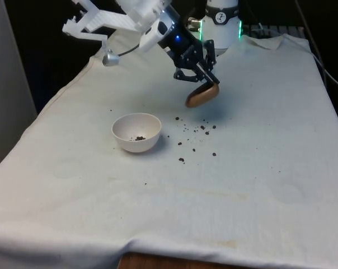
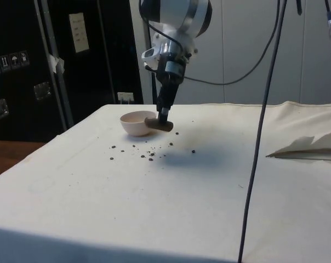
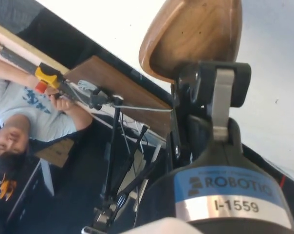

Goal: Pour the coffee beans from the cup into the bowl.

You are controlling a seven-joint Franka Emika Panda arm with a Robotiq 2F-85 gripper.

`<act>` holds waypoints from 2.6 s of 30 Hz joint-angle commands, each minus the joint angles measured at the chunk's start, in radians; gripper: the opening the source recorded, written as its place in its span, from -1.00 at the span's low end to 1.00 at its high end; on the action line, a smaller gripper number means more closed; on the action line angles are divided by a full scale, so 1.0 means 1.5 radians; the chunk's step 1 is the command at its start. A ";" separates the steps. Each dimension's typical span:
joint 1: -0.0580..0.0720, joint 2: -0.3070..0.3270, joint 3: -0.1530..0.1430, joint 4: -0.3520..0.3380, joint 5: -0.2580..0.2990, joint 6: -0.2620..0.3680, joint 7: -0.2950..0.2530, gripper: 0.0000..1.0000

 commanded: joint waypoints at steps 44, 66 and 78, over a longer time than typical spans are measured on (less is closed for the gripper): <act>-0.001 -0.041 0.097 -0.107 -0.013 0.291 -0.025 -1.00; -0.002 -0.039 0.115 -0.129 -0.043 0.390 -0.009 -1.00; -0.002 -0.035 0.123 -0.139 -0.050 0.441 -0.007 -1.00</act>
